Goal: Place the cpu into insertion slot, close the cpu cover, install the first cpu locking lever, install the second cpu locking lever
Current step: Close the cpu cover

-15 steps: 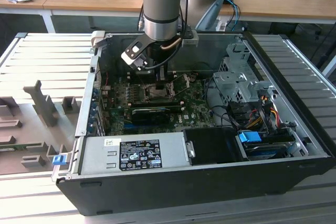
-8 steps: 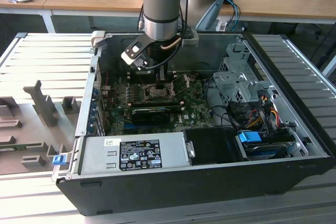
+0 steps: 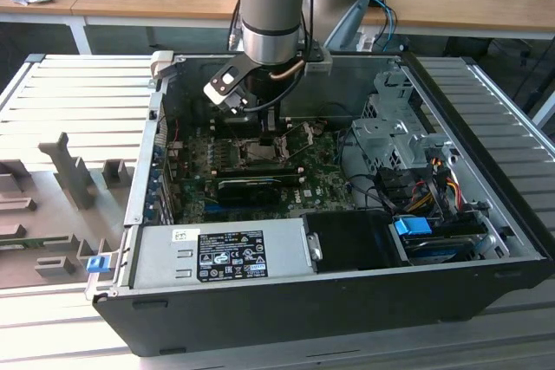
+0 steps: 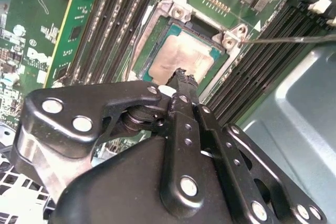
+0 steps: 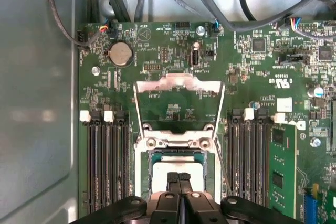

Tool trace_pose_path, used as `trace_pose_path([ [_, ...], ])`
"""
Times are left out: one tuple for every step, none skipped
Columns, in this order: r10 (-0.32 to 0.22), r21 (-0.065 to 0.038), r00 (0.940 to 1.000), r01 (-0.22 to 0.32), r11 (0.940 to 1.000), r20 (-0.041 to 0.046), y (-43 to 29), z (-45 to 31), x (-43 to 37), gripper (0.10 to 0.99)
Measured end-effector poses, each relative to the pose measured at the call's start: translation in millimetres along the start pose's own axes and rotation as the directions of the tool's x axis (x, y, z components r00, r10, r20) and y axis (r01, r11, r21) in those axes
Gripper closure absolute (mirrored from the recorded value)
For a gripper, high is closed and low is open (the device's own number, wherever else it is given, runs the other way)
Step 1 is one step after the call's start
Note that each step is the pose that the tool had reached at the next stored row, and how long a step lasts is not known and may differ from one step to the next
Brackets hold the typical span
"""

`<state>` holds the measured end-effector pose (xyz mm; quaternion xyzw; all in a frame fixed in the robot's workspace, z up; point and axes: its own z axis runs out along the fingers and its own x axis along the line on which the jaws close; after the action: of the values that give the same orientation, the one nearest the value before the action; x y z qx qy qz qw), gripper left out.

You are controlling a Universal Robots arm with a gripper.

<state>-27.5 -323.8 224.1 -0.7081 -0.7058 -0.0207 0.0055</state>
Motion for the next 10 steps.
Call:
trace_pose_path([
  [0.000, 0.003, 1.0000, 0.000, 1.0000, 0.0000, 2.0, 0.0, 0.0, 0.980],
  [0.000, 0.004, 1.0000, 0.000, 1.0000, 0.0002, 3.2, 0.0, 0.0, 0.980],
  [0.000, 0.005, 1.0000, 0.000, 1.0000, 0.0003, 3.9, -0.3, 0.0, 0.980],
  [0.000, 0.006, 1.0000, 0.000, 1.0000, 0.0007, 4.2, -1.3, 0.0, 0.980],
  [0.000, 0.006, 1.0000, 0.000, 1.0000, 0.0007, 4.3, -2.8, 0.1, 0.980],
  [0.000, 0.006, 1.0000, 0.000, 1.0000, 0.0006, 4.3, -3.6, 0.1, 0.980],
  [0.000, 0.006, 1.0000, 0.000, 1.0000, 0.0006, 4.3, -4.3, 0.2, 0.980],
  [0.000, 0.006, 1.0000, 0.000, 1.0000, 0.0006, 4.3, -4.9, 0.2, 0.980],
  [0.000, 0.006, 1.0000, 0.000, 1.0000, 0.0006, 4.3, -5.4, 0.2, 0.980],
  [0.000, 0.007, 1.0000, 0.000, 1.0000, 0.0006, 4.3, -6.1, 0.2, 0.980],
])
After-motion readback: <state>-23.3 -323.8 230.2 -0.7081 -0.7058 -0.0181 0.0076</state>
